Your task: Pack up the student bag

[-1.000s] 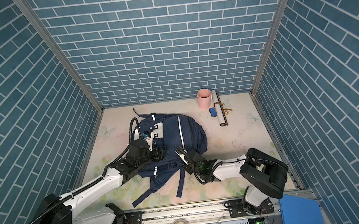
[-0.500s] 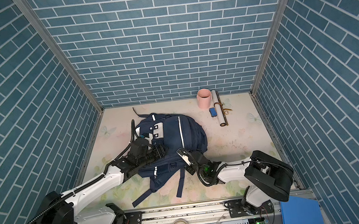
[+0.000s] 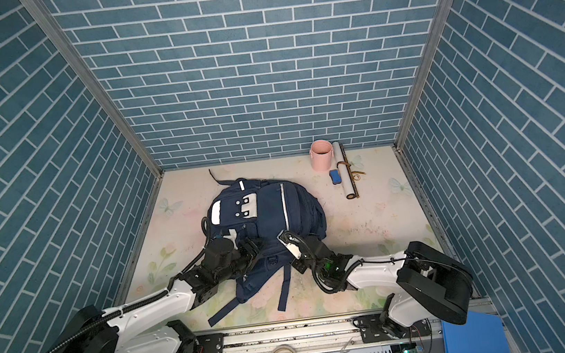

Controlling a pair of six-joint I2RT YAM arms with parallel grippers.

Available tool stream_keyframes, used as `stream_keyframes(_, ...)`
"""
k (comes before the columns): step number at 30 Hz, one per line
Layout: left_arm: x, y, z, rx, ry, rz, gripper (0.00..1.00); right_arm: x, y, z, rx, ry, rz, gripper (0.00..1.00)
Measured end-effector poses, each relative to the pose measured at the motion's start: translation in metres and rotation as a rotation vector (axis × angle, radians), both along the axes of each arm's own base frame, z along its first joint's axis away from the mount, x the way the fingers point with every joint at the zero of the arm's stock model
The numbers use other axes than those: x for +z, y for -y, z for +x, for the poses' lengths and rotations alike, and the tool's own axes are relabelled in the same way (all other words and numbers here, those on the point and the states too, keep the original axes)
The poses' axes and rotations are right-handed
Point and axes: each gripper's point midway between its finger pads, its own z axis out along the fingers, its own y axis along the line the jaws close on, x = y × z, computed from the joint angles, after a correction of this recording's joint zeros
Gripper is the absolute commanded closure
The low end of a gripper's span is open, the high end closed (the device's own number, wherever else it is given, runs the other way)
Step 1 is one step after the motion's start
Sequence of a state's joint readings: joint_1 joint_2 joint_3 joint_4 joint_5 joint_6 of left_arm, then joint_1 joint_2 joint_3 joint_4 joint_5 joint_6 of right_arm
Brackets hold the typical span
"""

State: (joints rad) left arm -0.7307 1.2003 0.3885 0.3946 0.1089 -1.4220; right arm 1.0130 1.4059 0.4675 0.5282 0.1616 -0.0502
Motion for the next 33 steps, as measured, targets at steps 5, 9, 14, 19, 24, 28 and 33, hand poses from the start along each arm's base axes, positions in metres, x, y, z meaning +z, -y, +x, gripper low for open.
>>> stream_keyframes(5, 0.003, 0.014, 0.004, 0.009, 0.029, -0.024, 0.40, -0.002, 0.000, -0.002, 0.013, -0.009, -0.007, 1.00)
stream_keyframes(9, 0.007, 0.021, 0.007, 0.021, 0.055, -0.045, 0.45, -0.003, 0.000, -0.003, 0.016, -0.014, -0.010, 1.00)
stream_keyframes(14, 0.004, 0.024, 0.014, 0.039, 0.070, -0.038, 0.63, -0.004, 0.000, -0.003, 0.019, -0.017, -0.011, 1.00)
stream_keyframes(19, -0.007, 0.028, 0.018, 0.042, 0.057, -0.022, 1.00, -0.006, 0.002, -0.004, 0.017, -0.021, -0.018, 1.00)
stream_keyframes(24, 0.001, 0.030, 0.017, 0.008, 0.070, -0.001, 1.00, -0.001, 0.012, -0.002, -0.011, -0.003, -0.007, 1.00)
stream_keyframes(28, 0.009, 0.025, 0.013, -0.040, 0.080, 0.013, 1.00, 0.004, 0.031, 0.004, -0.042, -0.002, 0.027, 1.00)
stream_keyframes(33, 0.013, 0.009, 0.012, -0.097, 0.078, 0.034, 1.00, 0.014, 0.052, 0.022, -0.077, -0.009, 0.066, 1.00)
